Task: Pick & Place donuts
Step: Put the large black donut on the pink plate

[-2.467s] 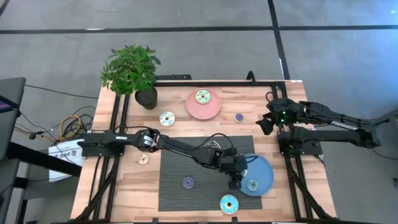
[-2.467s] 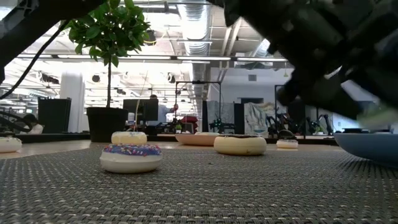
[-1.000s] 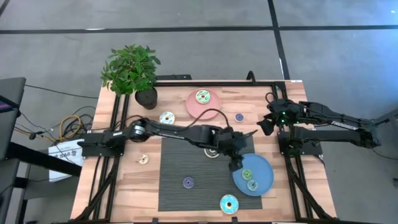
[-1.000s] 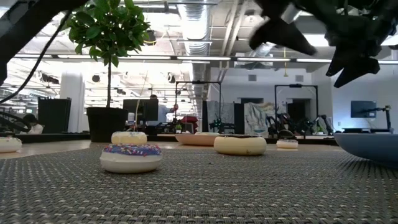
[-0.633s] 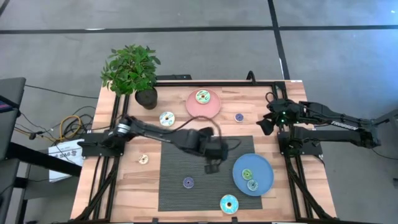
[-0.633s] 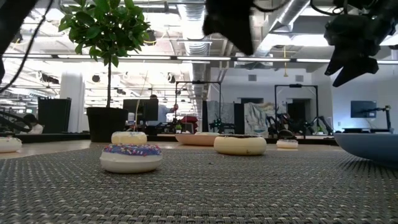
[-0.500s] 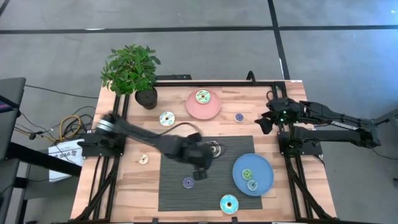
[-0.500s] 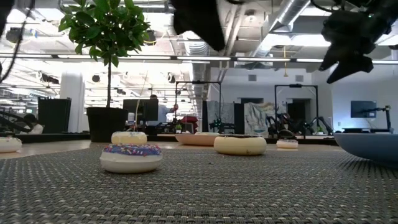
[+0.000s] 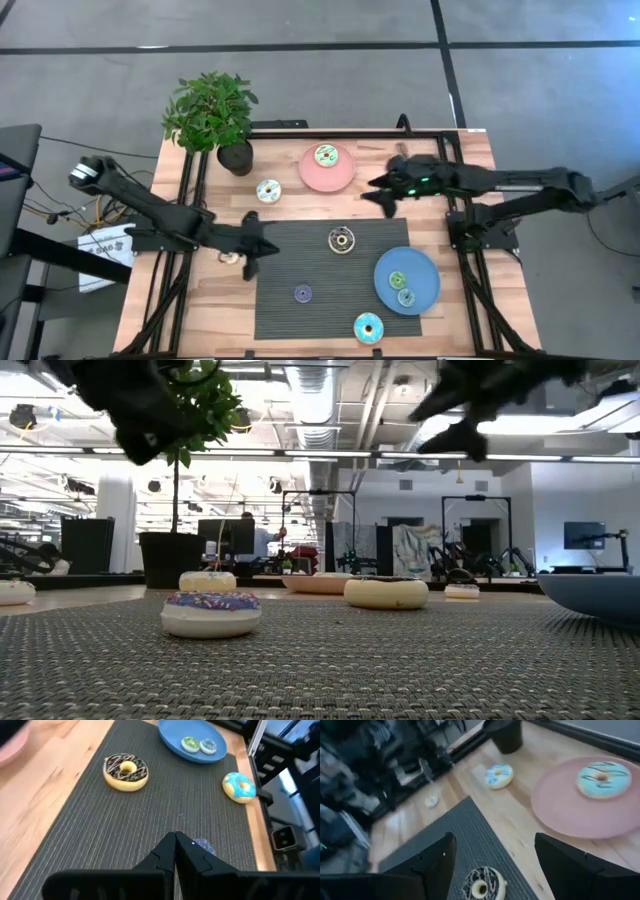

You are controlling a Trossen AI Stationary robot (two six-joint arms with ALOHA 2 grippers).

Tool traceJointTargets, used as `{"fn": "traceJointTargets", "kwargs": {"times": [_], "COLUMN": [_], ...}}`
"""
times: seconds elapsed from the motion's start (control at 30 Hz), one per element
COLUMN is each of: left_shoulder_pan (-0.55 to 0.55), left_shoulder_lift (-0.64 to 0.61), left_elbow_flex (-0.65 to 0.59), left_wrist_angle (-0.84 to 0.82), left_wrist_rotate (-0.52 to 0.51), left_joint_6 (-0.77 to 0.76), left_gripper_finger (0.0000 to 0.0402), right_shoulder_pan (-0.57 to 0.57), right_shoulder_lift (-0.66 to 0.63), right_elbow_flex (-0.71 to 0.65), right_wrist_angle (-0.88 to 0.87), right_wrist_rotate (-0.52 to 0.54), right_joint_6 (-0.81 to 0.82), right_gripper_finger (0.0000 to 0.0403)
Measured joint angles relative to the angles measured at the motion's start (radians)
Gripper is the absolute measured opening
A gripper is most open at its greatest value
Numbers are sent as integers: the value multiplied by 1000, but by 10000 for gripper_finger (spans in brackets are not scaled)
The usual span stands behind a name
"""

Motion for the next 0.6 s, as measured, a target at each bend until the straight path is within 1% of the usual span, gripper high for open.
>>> {"fn": "traceJointTargets", "kwargs": {"times": [0.07,0.17,0.27,0.33,0.4,0.47,0.6], "left_shoulder_pan": [7,22,41,58,79,99,131], "left_shoulder_lift": [-68,-152,-217,-253,-289,-324,-393], "left_elbow_flex": [-46,-101,-141,-163,-180,-193,-230], "left_wrist_angle": [-1,-13,-28,-39,-56,-59,-65], "left_wrist_rotate": [-7,-11,-10,-11,-8,-7,3], "left_joint_6": [1,77,155,215,270,320,394], "left_gripper_finger": [0,0,0,0,0,0,0], "right_shoulder_pan": [31,65,83,95,108,120,139], "right_shoulder_lift": [107,255,386,463,523,578,668], "right_elbow_flex": [69,202,315,372,413,435,472], "right_wrist_angle": [-74,-214,-395,-466,-510,-518,-517], "right_wrist_rotate": [40,75,78,74,71,62,13], "right_joint_6": [-36,-57,-41,-14,28,65,104], "right_gripper_finger": [260,260,260,260,260,260,260]}}
